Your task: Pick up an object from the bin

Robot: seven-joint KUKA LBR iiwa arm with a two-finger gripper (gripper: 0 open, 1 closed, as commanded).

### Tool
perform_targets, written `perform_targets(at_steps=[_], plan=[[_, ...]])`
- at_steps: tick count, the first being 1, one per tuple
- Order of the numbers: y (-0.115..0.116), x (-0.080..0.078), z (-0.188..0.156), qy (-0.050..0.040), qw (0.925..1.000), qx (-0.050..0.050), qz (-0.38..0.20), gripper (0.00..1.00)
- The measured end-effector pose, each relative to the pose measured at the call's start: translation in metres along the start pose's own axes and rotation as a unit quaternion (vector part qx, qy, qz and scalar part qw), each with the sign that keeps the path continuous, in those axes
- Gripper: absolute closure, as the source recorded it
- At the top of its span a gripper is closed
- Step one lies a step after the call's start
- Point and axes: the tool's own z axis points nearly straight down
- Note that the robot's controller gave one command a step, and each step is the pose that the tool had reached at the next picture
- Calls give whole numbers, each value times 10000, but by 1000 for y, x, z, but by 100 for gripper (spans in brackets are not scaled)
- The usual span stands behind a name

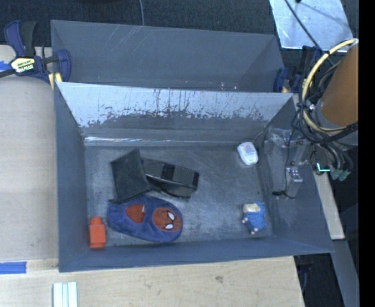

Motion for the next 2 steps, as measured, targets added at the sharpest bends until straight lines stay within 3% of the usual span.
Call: perform_targets(at_steps=[1, 2], plan=[[5, 29, 120, -3, 9910, -3, -1337, 0], [5, 27, 117, -32, 9909, 8, -1343, 100]])
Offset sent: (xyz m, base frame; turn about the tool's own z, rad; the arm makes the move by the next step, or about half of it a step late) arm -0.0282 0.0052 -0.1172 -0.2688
